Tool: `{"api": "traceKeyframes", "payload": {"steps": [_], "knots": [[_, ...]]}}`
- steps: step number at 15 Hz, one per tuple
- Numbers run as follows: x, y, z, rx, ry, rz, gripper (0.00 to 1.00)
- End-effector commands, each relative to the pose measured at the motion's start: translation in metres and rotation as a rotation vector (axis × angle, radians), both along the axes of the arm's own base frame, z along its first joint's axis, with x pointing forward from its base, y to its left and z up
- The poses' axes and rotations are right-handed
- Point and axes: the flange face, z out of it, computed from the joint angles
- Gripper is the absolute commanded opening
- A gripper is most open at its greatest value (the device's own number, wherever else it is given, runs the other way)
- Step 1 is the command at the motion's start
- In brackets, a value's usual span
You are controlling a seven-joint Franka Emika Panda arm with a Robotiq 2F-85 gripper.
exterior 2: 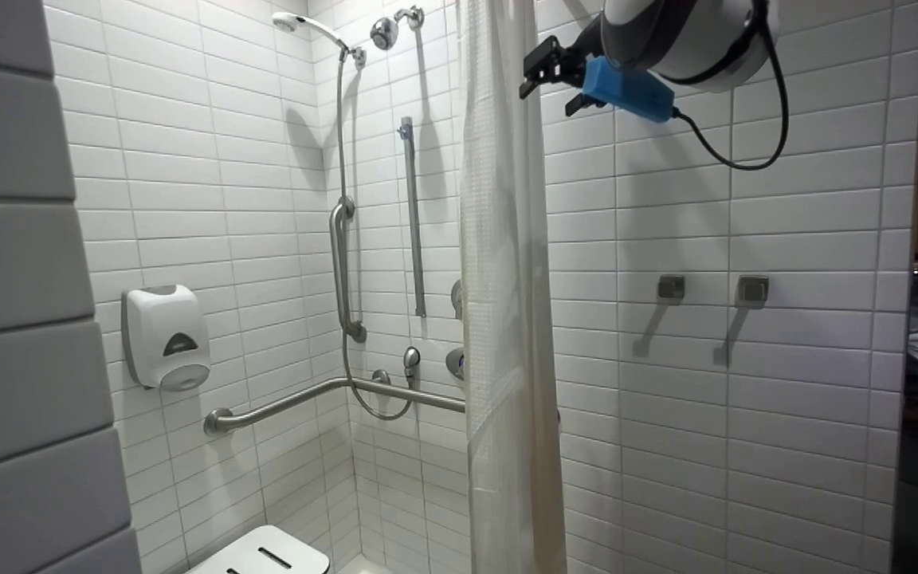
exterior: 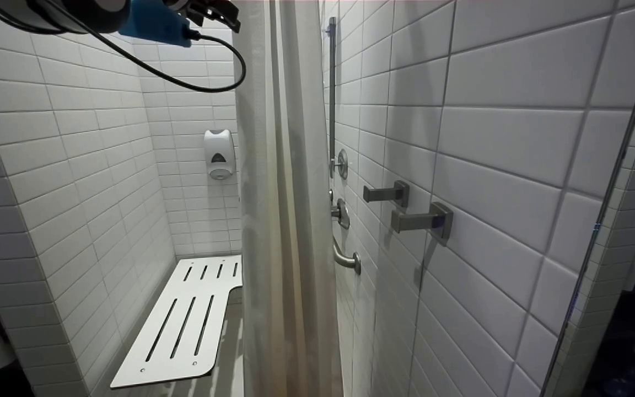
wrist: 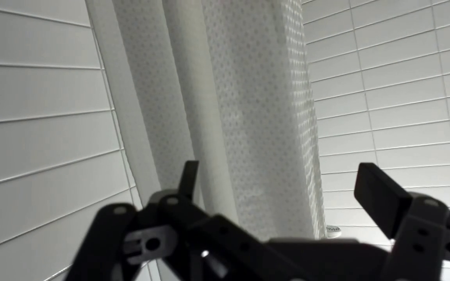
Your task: Draw the curtain to the left.
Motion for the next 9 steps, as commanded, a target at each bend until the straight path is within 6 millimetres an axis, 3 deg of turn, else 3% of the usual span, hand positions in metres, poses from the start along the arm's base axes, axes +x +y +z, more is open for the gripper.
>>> {"api": "traceKeyframes", "payload": {"steps": [1,5,9], "knots": [[0.0,0.0,0.0,0.0,0.001,0.0,1.0],[0.0,0.0,0.0,0.0,0.001,0.0,1.0],[0.002,0.002,0.017,-0.047,-0.054,-0.006,1.0]]}}
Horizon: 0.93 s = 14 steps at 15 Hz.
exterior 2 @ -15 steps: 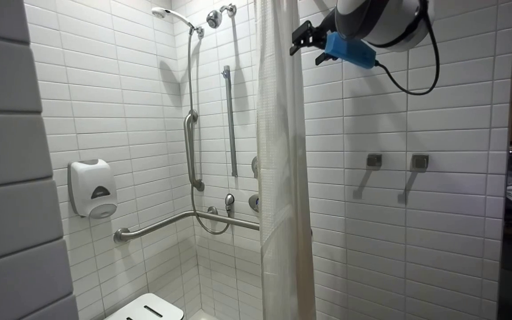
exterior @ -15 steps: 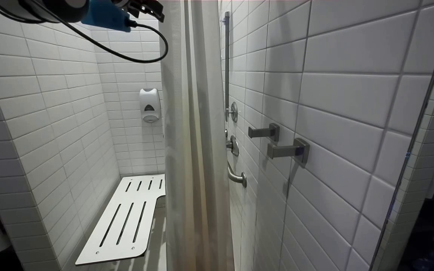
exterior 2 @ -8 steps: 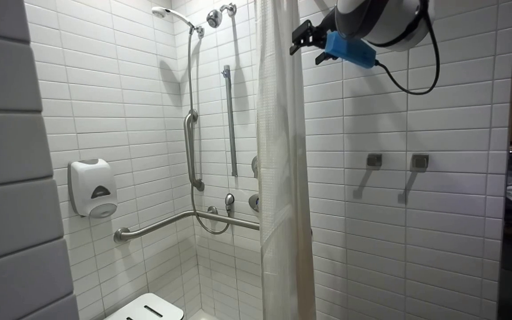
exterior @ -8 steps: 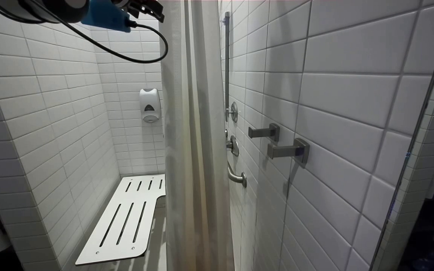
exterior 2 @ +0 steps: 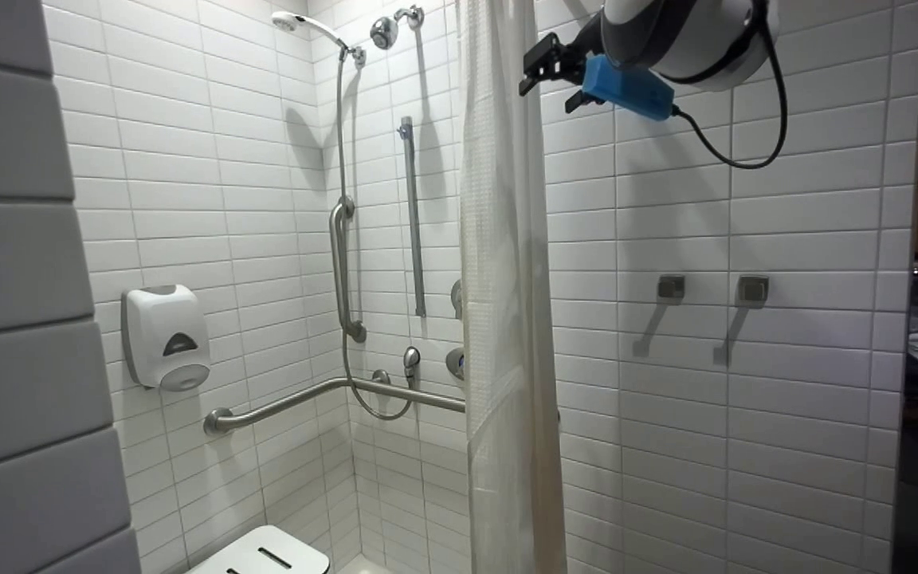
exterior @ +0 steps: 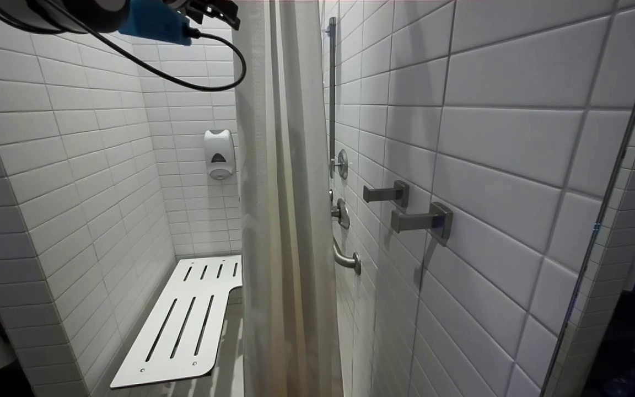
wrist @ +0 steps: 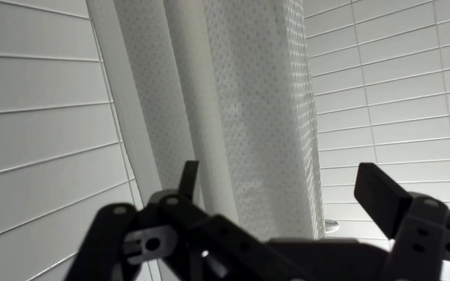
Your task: Draw the curtain to the left.
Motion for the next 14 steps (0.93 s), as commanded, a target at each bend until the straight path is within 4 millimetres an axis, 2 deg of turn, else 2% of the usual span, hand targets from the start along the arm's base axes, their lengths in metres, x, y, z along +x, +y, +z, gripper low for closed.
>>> {"api": "traceKeyframes", "payload": {"steps": [1,4,7,11,12,14], "knots": [[0.004,0.002,0.02,-0.049,-0.053,-0.007,1.0],[0.014,0.003,0.039,-0.077,-0.076,0.002,1.0],[0.035,-0.002,0.054,-0.078,-0.074,-0.003,1.0],[0.071,-0.011,0.057,-0.073,-0.031,-0.01,1.0],[0.049,-0.006,0.051,-0.059,-0.048,-0.002,1.0],[0.064,-0.009,0.05,-0.06,-0.038,-0.005,1.0]]}}
